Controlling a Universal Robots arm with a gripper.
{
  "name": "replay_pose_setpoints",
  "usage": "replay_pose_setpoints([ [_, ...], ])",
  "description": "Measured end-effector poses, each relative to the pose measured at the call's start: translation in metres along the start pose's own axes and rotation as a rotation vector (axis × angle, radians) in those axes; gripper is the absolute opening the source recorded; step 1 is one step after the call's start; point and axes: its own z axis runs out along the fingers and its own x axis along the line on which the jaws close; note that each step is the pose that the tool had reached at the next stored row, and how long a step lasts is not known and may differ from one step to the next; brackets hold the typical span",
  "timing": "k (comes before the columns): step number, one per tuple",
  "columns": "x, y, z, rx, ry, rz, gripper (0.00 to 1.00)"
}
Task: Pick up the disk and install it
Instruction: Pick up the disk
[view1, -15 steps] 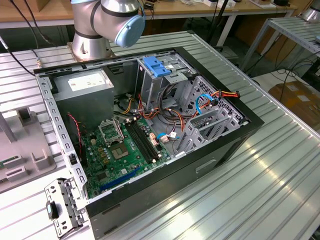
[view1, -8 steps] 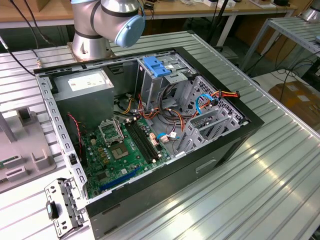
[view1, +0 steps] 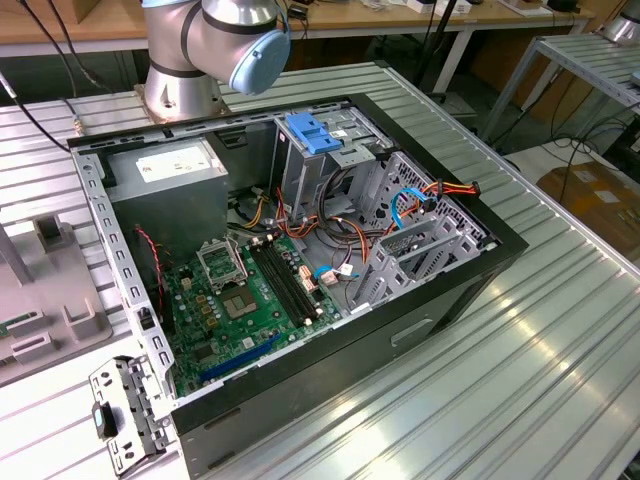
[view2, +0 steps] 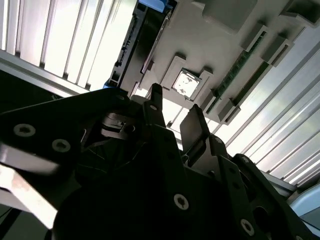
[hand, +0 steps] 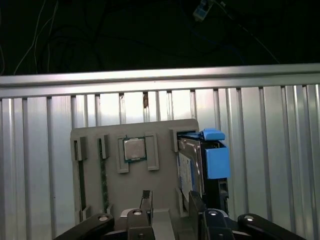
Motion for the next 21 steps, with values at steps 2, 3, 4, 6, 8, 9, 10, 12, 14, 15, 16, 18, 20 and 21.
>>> replay_pose_setpoints([
  [2,0.0,0.0,0.0,0.0,0.0,0.0,0.42],
  [3,0.0,0.0,0.0,0.0,0.0,0.0,0.42],
  [4,0.0,0.0,0.0,0.0,-0.0001,0.0,0.42],
  [6,0.0,0.0,0.0,0.0,-0.0001,0.0,0.42],
  [8,0.0,0.0,0.0001,0.0,-0.0001,0.0,0.42],
  [9,0.0,0.0001,0.0001,0.0,0.0,0.0,0.42],
  [10,-0.0001,0.0001,0.0002,0.0,0.0,0.0,0.42],
  [12,-0.0005,0.0002,0.0006,0.0003,-0.0002,0.0,0.42],
  [14,-0.0017,0.0002,0.0007,0.0,0.0,0.0,0.42],
  [15,-0.0024,0.0003,0.0008,0.0,-0.0001,0.0,0.42],
  [16,-0.0034,0.0003,0.0009,0.0001,-0.0001,0.0,0.42],
  [18,-0.0053,0.0004,0.0011,0.0001,-0.0001,0.0,0.42],
  [20,-0.0062,0.0005,0.0013,0.0,-0.0001,0.0,0.42],
  [21,-0.0068,0.0005,0.0014,0.0,-0.0002,0.0,0.42],
])
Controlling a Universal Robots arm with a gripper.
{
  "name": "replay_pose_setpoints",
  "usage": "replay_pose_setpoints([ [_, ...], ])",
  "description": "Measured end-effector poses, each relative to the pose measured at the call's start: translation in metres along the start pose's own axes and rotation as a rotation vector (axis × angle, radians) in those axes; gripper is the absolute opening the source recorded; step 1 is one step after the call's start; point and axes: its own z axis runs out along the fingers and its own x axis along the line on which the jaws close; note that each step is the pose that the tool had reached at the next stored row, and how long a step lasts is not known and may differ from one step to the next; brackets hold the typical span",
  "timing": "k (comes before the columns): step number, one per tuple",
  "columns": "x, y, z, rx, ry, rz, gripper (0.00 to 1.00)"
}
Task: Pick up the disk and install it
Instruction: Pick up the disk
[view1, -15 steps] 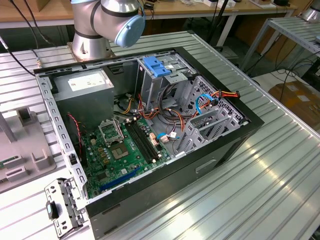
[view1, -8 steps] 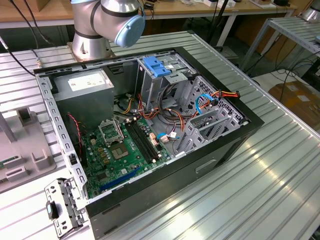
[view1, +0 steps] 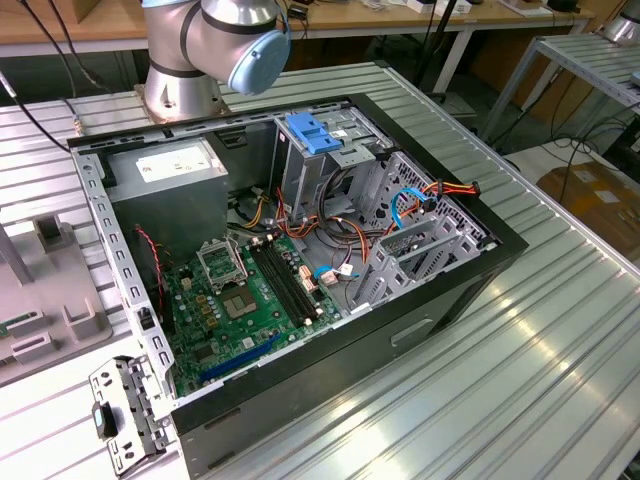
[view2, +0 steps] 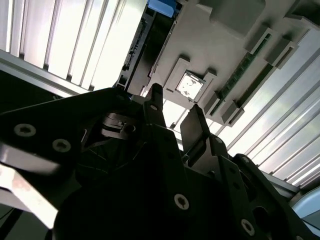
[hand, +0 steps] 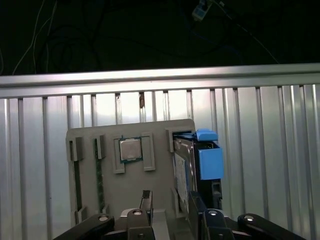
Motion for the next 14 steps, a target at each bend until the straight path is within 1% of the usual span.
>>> replay_pose_setpoints([
  [14,-0.0045,0.0002,0.0012,-0.0001,-0.0001,0.0,0.42],
])
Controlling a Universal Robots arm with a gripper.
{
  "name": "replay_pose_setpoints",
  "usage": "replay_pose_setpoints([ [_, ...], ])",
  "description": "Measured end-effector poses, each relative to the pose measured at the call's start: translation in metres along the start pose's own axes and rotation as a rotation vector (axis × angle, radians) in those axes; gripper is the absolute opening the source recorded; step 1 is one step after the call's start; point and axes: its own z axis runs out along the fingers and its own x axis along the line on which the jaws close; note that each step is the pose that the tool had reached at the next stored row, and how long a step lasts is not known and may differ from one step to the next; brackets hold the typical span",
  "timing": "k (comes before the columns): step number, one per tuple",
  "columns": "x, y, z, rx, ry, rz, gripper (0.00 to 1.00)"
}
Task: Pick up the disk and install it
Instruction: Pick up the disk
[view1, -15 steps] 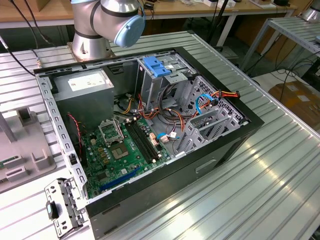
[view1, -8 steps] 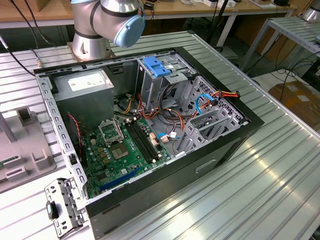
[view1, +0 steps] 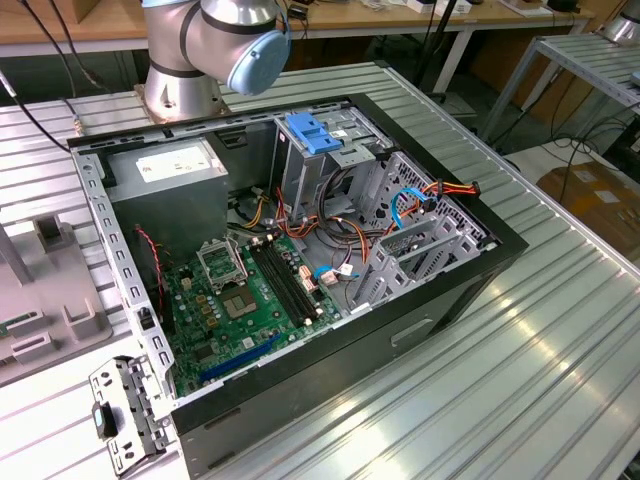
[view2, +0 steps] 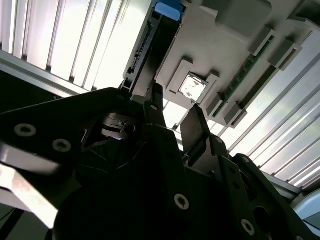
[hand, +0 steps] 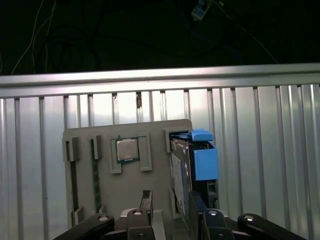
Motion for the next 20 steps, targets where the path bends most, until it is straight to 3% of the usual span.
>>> replay_pose_setpoints([
  [20,-0.0054,0.0002,0.0022,0.0,-0.0009,0.0,0.42],
])
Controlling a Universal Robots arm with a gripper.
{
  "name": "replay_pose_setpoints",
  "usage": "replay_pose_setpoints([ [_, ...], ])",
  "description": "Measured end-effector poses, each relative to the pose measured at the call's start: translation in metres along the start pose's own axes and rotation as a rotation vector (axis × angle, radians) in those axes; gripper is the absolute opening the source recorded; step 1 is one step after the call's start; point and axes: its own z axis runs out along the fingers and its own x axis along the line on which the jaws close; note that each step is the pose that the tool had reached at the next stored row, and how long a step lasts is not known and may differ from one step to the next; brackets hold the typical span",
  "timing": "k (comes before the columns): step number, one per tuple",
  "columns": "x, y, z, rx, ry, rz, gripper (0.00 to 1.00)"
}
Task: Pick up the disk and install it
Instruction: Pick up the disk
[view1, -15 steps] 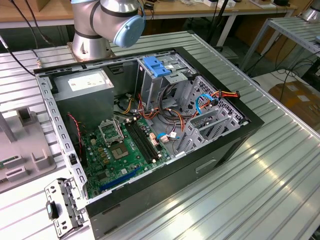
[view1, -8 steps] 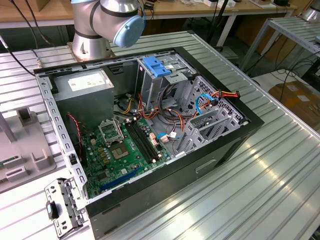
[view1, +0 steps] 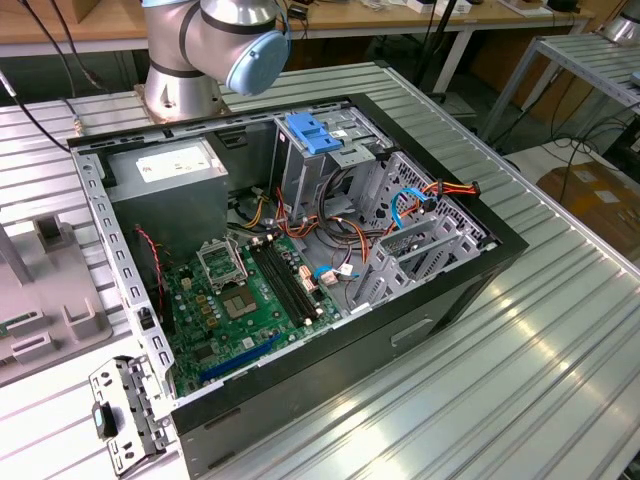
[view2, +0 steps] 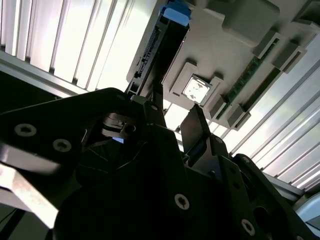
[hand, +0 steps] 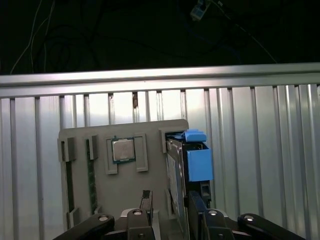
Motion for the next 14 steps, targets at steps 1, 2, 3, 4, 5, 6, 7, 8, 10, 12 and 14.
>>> replay_pose_setpoints([
  [1,-0.0002,0.0,0.0001,0.0,-0.0001,0.0,0.42],
  [2,-0.0004,0.0,0.0003,0.0,-0.0002,0.0,0.42],
  [3,-0.0006,0.0001,0.0004,0.0,-0.0003,0.0,0.42],
  [4,-0.0008,0.0001,0.0005,0.0,-0.0003,0.0,0.42],
  [5,-0.001,0.0001,0.0006,0.0,-0.0004,0.0,0.42],
  [6,-0.0013,0.0001,0.0007,0.0,-0.0005,0.0,0.42],
  [7,-0.0017,0.0002,0.0008,0.0,-0.0005,0.0,0.42],
  [8,-0.0023,0.0003,0.0008,-0.0003,-0.0004,0.0,0.42],
  [10,-0.0048,0.0011,0.0015,0.0001,-0.0005,0.0,0.42],
  [12,-0.0074,0.0032,0.0019,-0.0002,-0.0008,0.0,0.42],
  [14,-0.0083,0.005,0.0021,-0.0003,-0.0014,0.0,0.42],
])
